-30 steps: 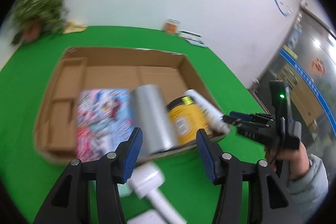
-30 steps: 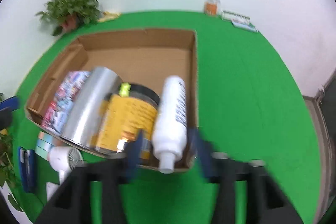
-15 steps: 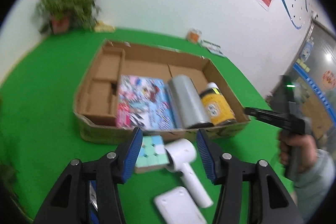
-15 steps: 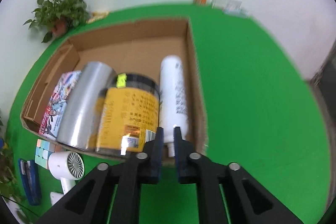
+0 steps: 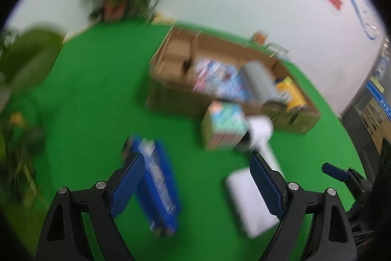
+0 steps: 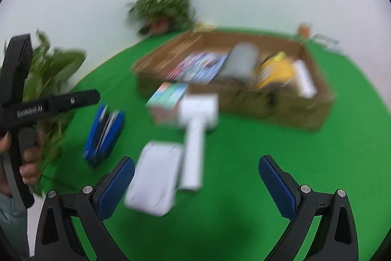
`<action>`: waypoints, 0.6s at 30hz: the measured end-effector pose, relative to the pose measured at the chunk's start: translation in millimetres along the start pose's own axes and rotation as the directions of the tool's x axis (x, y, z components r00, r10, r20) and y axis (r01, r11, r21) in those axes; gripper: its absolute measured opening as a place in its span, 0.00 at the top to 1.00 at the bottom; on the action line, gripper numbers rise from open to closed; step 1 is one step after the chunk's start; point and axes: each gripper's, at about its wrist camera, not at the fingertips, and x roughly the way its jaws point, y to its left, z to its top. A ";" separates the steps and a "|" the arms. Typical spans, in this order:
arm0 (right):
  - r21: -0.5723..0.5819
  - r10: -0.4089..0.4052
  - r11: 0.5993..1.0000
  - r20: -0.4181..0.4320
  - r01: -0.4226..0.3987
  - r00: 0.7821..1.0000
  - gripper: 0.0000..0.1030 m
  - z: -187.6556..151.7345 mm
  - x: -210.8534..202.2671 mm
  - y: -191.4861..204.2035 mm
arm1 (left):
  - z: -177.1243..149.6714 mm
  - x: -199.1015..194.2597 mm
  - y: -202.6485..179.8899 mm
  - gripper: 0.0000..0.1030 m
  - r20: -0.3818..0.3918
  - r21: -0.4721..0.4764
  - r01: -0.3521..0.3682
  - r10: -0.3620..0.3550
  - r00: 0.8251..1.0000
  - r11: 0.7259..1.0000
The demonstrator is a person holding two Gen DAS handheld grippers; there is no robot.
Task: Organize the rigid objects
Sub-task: 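Move both tools to the blue stapler on the table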
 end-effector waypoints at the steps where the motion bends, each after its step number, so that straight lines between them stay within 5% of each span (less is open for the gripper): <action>1: 0.015 0.018 1.000 -0.025 -0.018 1.000 0.01 -4.2 8.5 5.5 | -7.4 1.3 7.1 0.15 -0.025 -0.018 -0.009 0.009 1.000 1.000; 7: -0.010 -0.013 1.000 -0.020 0.012 1.000 0.04 -9.2 37.0 32.1 | -34.0 16.1 31.1 0.16 -0.128 -0.098 -0.033 0.020 0.992 0.995; 13: 0.091 -0.075 0.993 -0.062 0.080 0.995 0.20 18.1 41.2 -2.8 | -32.9 -1.2 18.7 0.17 -0.050 -0.044 0.017 -0.019 0.999 0.999; 18: 0.069 -0.035 0.997 -0.078 0.041 0.996 0.25 11.8 41.5 1.6 | -27.8 19.8 26.4 0.28 -0.114 -0.066 -0.003 -0.005 0.994 0.998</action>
